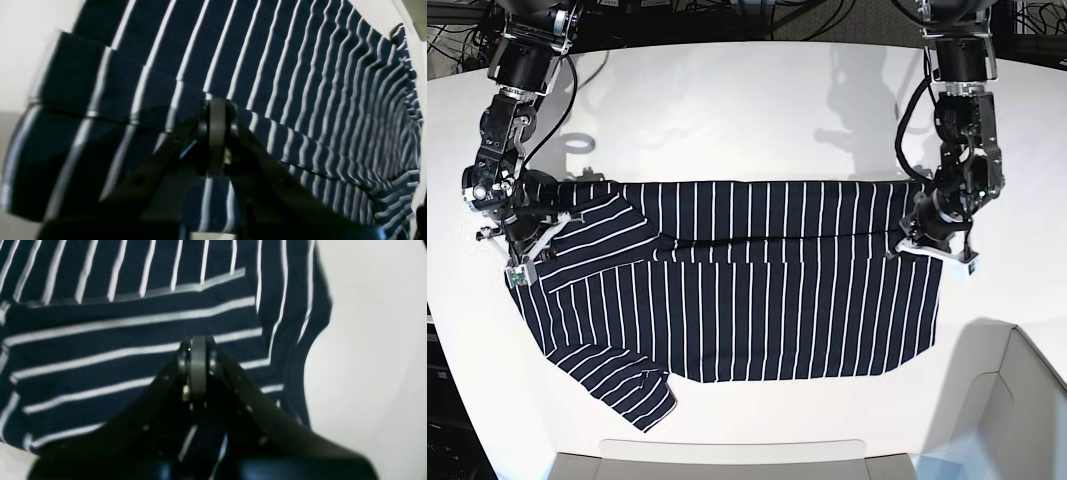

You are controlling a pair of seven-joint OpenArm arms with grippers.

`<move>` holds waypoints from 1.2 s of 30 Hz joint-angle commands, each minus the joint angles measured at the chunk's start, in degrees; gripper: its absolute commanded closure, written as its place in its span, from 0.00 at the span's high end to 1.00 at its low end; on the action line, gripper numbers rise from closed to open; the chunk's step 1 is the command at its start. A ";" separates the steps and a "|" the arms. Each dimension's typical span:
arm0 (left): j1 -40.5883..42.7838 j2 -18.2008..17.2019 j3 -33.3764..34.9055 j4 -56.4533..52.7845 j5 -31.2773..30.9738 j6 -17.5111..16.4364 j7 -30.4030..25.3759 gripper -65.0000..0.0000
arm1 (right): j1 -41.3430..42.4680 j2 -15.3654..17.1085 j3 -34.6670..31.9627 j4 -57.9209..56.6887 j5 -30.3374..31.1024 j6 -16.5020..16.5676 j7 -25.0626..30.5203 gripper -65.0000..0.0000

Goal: Fold the T-shirt properly
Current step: 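Lower the folded edge with both grippers and release it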

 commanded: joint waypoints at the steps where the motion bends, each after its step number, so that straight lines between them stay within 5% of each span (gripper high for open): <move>1: -0.97 -1.30 -0.02 -0.48 0.24 0.33 -0.92 0.00 | 1.28 1.16 -0.06 -0.09 0.51 -0.07 1.37 0.00; 10: 0.08 -1.74 3.15 -14.02 0.24 0.06 -1.01 0.00 | 0.93 1.25 -0.33 -7.21 0.42 -0.07 1.37 0.00; 15: 8.35 -3.94 2.71 -11.99 0.24 -0.02 -1.19 0.00 | -3.82 1.25 -0.24 -5.01 0.51 0.19 1.37 0.00; 20: 18.46 -5.96 2.62 -7.25 0.24 -0.02 -5.49 0.00 | -9.27 0.81 0.20 -1.06 0.60 5.29 1.37 0.00; 36: 36.92 -6.93 2.62 -6.19 0.24 -0.11 -15.60 0.00 | -24.83 0.64 0.29 7.21 0.95 5.99 1.81 0.00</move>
